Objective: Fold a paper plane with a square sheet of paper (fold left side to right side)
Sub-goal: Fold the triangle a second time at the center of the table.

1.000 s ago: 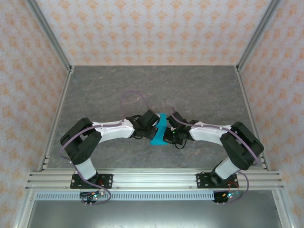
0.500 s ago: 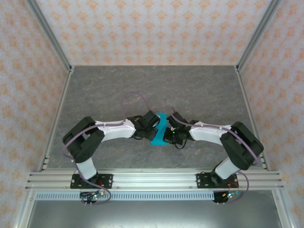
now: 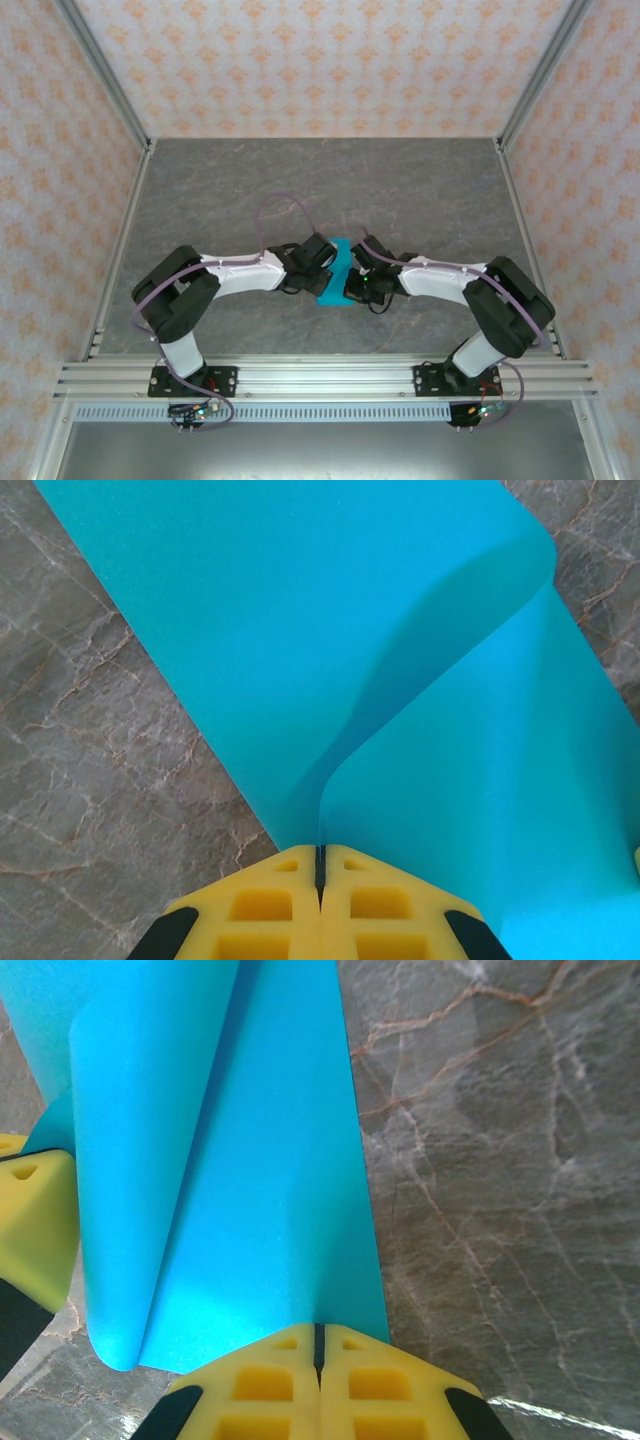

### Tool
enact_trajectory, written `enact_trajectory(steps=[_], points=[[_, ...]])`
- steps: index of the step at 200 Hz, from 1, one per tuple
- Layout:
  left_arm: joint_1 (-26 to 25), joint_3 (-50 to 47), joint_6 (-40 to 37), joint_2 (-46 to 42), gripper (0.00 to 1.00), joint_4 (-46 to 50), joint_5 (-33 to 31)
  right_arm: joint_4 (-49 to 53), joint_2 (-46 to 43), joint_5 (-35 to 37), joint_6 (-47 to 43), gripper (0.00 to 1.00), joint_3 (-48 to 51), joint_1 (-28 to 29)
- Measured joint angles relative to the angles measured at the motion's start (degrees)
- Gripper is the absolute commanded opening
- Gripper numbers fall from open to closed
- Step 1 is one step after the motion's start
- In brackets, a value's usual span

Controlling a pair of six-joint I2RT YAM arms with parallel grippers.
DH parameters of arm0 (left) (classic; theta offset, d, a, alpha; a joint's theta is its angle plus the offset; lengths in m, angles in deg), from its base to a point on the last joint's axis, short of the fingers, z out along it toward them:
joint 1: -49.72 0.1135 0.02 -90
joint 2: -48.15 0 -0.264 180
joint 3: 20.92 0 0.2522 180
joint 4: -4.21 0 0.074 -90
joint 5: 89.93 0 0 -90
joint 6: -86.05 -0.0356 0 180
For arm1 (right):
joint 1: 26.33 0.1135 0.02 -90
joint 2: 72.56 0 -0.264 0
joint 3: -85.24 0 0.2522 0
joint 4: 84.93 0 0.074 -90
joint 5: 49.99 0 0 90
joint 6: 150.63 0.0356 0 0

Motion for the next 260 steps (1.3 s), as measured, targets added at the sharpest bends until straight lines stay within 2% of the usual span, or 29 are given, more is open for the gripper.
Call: enact_trajectory(steps=[260], points=[[0.0, 0.4, 0.0, 1.0, 0.0, -1.2, -0.7, 0.0, 0.0, 0.0, 0.0, 0.0, 0.0, 0.0]])
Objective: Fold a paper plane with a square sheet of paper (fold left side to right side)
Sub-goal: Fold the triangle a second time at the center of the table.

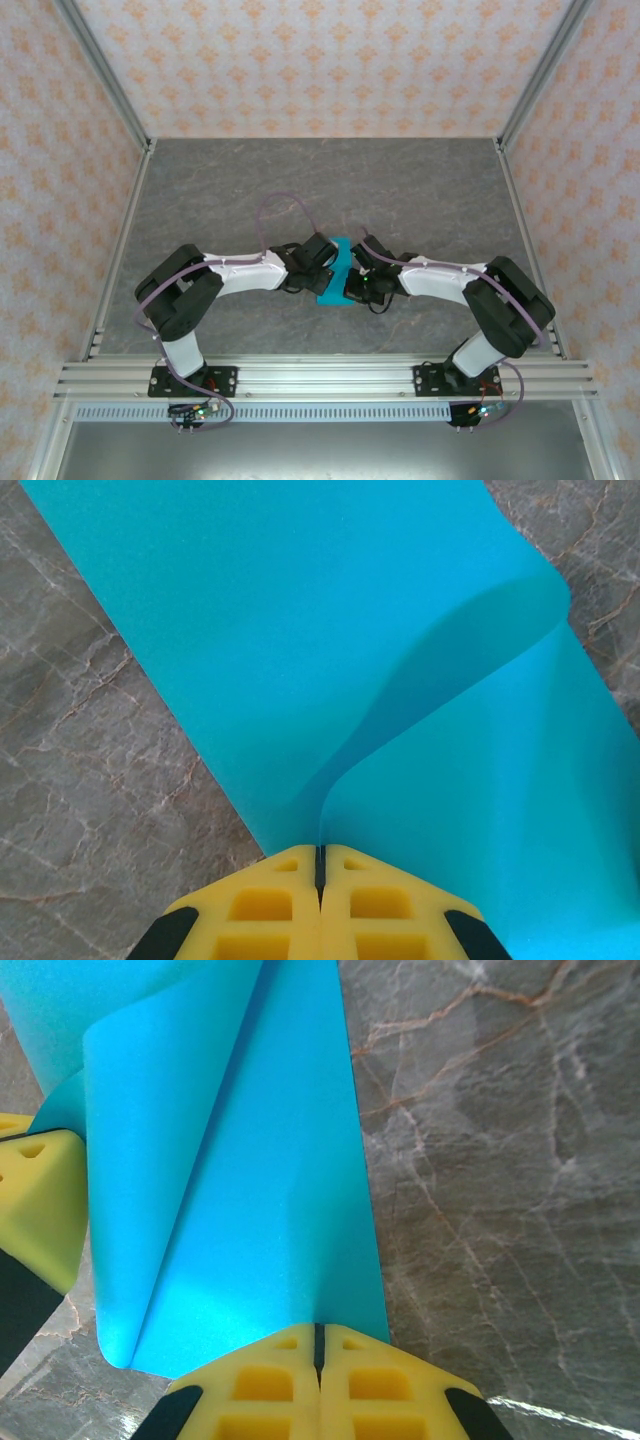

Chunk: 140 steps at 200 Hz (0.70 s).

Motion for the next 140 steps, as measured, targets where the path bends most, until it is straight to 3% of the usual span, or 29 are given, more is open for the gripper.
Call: enact_trajectory(steps=[51, 86, 140], points=[[0.0, -0.2, 0.0, 0.0, 0.0, -0.5, 0.0, 0.0, -4.7, -0.4, 0.3, 0.0, 2.3, -0.5], [0.0, -0.3, 0.1, 0.0, 0.0, -0.8, 0.3, -5.9, -11.7, -2.1, 3.4, 0.0, 5.3, -4.6], [0.0, -0.5, 0.1, 0.0, 0.0, -1.2, 0.3, -16.4, -7.7, -5.0, 8.8, 0.0, 6.0, -5.7]])
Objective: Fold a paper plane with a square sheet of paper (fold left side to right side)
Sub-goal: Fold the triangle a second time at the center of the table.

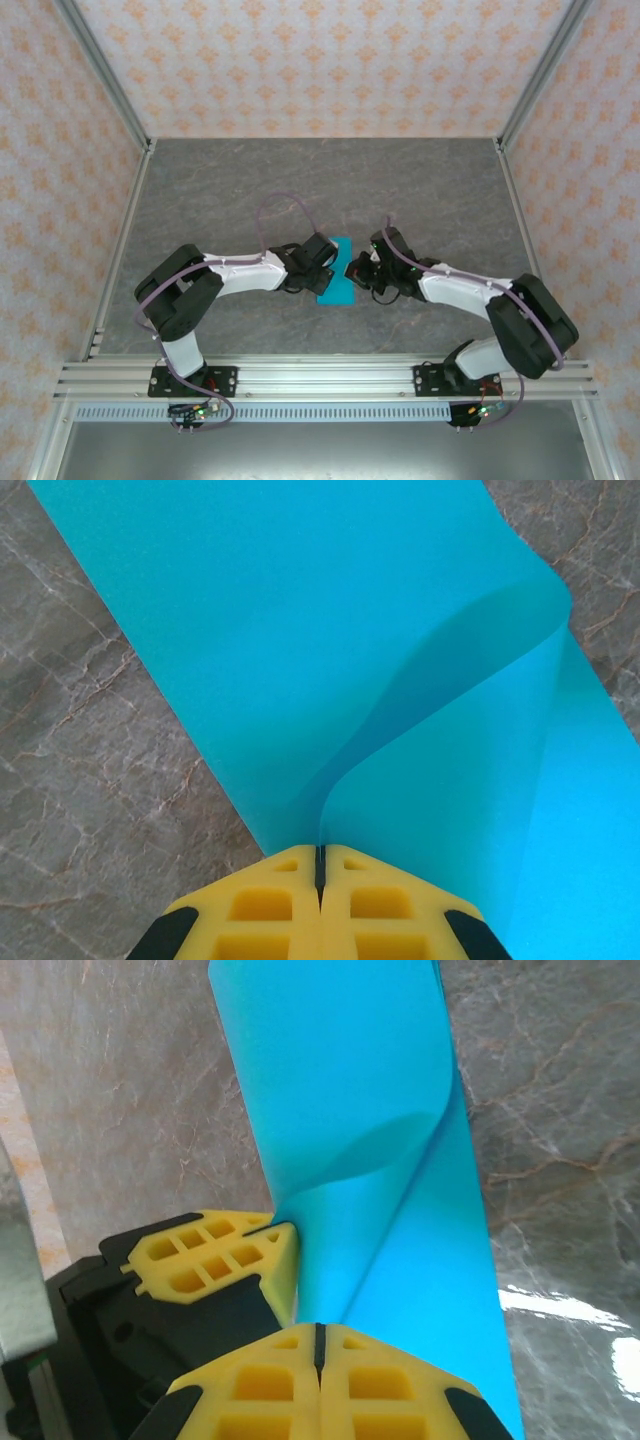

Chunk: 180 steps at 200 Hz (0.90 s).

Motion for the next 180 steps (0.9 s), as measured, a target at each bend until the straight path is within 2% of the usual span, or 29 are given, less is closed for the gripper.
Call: enact_trajectory(steps=[89, 180], points=[[0.0, -0.1, 0.1, 0.0, 0.0, -0.1, 0.0, -3.9, 10.7, -2.2, 1.2, 0.0, -7.0, 1.4], [0.0, -0.2, 0.1, 0.0, 0.0, -0.5, 0.2, -1.7, 13.1, -1.5, 0.7, 0.0, -7.3, 1.8]])
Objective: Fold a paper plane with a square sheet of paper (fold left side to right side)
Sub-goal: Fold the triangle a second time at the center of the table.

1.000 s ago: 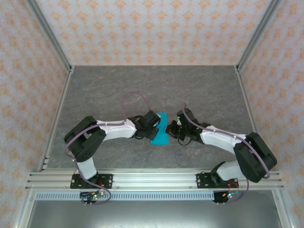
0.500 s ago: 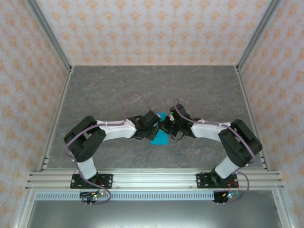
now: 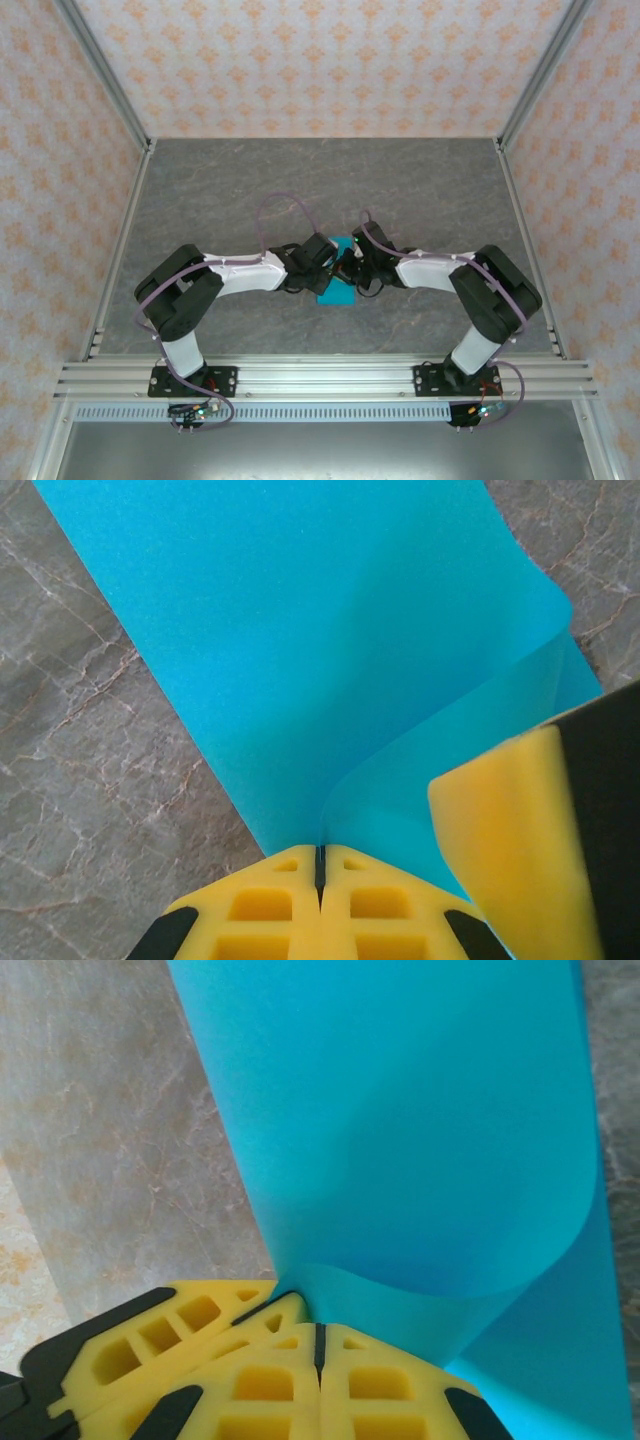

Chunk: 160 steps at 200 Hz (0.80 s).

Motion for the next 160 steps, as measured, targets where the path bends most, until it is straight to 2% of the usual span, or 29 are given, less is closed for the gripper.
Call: enact_trajectory(steps=[131, 146, 160], points=[[0.4, 0.0, 0.0, 0.0, 0.0, -0.4, 2.0, 6.8, 0.8, 2.8, -4.3, 0.0, -1.2, 0.2], [0.4, 0.0, 0.0, -0.1, 0.03, -0.3, 2.0, 6.8, 0.8, 2.8, -4.3, 0.0, -1.2, 0.2], [0.3, -0.2, 0.0, -0.6, 0.09, -0.3, 2.0, 6.8, 0.9, 2.8, -4.3, 0.0, -1.2, 0.2]])
